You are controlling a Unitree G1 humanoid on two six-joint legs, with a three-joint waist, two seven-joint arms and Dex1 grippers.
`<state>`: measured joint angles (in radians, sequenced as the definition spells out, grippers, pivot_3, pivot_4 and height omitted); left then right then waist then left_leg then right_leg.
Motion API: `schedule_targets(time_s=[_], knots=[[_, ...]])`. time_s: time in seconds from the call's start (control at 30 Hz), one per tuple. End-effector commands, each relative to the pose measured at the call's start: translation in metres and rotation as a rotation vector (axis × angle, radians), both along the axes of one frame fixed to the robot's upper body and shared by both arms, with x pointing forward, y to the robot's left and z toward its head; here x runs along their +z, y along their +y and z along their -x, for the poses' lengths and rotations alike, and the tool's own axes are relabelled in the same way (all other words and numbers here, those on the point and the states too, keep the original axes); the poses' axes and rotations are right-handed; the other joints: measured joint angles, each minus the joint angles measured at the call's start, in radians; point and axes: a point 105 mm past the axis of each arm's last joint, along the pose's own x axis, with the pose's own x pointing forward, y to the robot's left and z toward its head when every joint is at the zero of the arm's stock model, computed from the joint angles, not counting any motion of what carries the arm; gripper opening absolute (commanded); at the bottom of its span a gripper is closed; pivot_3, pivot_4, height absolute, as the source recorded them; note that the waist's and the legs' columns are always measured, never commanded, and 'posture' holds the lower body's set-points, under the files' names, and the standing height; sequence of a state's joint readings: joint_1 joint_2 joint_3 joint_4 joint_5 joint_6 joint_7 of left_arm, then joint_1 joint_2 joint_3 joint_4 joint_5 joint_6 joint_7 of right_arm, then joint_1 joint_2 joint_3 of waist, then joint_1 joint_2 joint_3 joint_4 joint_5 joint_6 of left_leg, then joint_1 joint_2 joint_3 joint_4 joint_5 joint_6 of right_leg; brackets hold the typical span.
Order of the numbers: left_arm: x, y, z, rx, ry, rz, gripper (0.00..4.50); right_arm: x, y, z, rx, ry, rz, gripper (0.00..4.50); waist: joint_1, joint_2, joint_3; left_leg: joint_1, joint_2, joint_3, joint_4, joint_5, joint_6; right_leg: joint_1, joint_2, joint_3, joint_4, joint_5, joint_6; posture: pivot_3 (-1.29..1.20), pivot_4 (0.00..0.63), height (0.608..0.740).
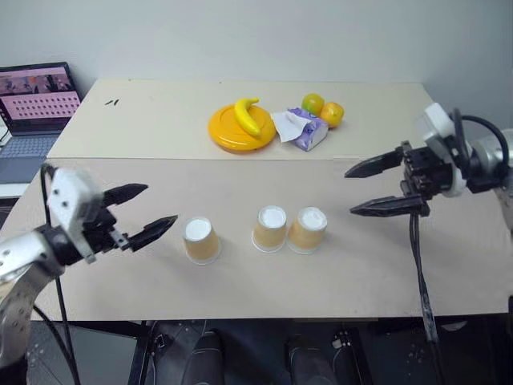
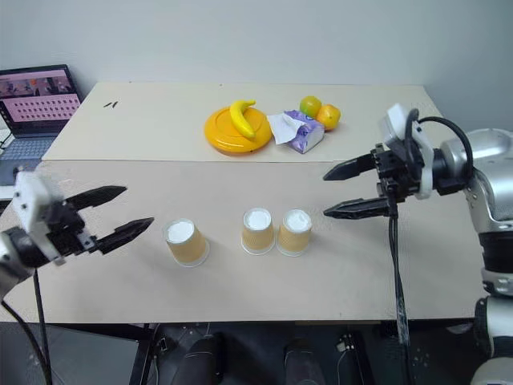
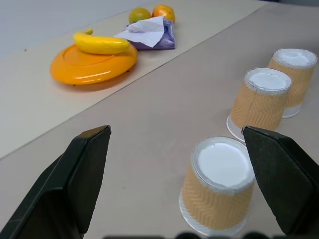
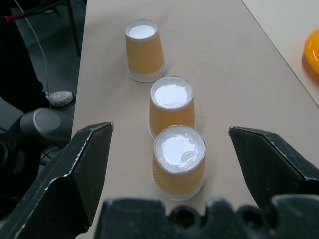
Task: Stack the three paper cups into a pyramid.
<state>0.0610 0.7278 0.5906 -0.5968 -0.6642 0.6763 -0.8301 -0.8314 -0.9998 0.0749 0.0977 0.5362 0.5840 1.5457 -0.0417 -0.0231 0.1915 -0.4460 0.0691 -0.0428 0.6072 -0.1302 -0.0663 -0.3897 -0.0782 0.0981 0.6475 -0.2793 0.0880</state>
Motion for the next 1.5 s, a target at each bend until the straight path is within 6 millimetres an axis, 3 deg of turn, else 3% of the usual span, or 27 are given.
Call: schedule_targets(time_s=[0.03, 0.2, 0.5, 0.97, 1.27, 1.4, 1.5], knots=[[-0.005, -0.008, 0.016, -0.010, -0.031, 0.061, 4.50, 0.008, -0.001, 0.002, 0.054, -0.025, 0.012, 4.43, 0.001, 0.000, 0.000, 0.000, 0.000, 0.000, 0.000, 0.000, 0.000, 0.000, 0.000, 0.000, 0.000, 0.000, 0.000, 0.00, 0.150, 0.732], [-0.012, -0.025, 0.023, -0.018, -0.032, 0.167, 4.50, 0.006, -0.003, 0.000, 0.047, -0.020, 0.019, 4.43, 0.008, -0.001, 0.000, 0.000, 0.000, 0.000, 0.001, 0.000, 0.000, 0.000, 0.000, 0.000, 0.000, 0.000, 0.000, 0.00, 0.150, 0.732], [-0.043, -0.041, 0.015, -0.006, -0.057, 0.107, 4.50, 0.006, -0.008, 0.005, 0.025, -0.031, 0.030, 4.43, 0.004, 0.000, 0.000, 0.000, 0.000, 0.000, 0.001, 0.000, 0.000, 0.001, 0.000, 0.000, 0.000, 0.000, 0.000, 0.00, 0.150, 0.732], [-0.054, -0.045, -0.008, 0.013, -0.099, 0.149, 4.50, 0.016, -0.018, 0.014, -0.033, -0.058, 0.051, 4.43, 0.001, 0.000, 0.000, 0.000, 0.000, 0.000, 0.001, 0.000, 0.000, 0.000, 0.000, 0.000, 0.000, 0.000, 0.000, 0.00, 0.150, 0.732], [-0.074, -0.050, -0.021, 0.062, -0.108, 0.162, 4.50, 0.022, -0.019, 0.014, -0.042, -0.085, 0.053, 4.43, 0.003, 0.000, 0.000, 0.000, 0.000, 0.000, 0.001, 0.000, 0.000, 0.000, 0.000, 0.000, 0.000, 0.000, 0.000, 0.00, 0.150, 0.732], [-0.076, -0.057, -0.024, 0.062, -0.116, 0.169, 3.50, 0.022, -0.021, 0.014, -0.049, -0.089, 0.053, 4.50, 0.003, 0.000, 0.000, 0.000, 0.000, 0.000, 0.001, 0.000, 0.000, 0.000, 0.000, 0.000, 0.000, 0.000, 0.000, 0.00, 0.150, 0.732], [-0.070, -0.061, -0.026, 0.058, -0.132, 0.187, 3.50, 0.021, -0.021, 0.014, -0.055, -0.089, 0.051, 4.50, 0.004, 0.000, 0.000, 0.000, 0.000, 0.000, 0.001, 0.000, 0.000, 0.000, 0.000, 0.000, 0.000, 0.000, 0.000, 0.00, 0.150, 0.732]])
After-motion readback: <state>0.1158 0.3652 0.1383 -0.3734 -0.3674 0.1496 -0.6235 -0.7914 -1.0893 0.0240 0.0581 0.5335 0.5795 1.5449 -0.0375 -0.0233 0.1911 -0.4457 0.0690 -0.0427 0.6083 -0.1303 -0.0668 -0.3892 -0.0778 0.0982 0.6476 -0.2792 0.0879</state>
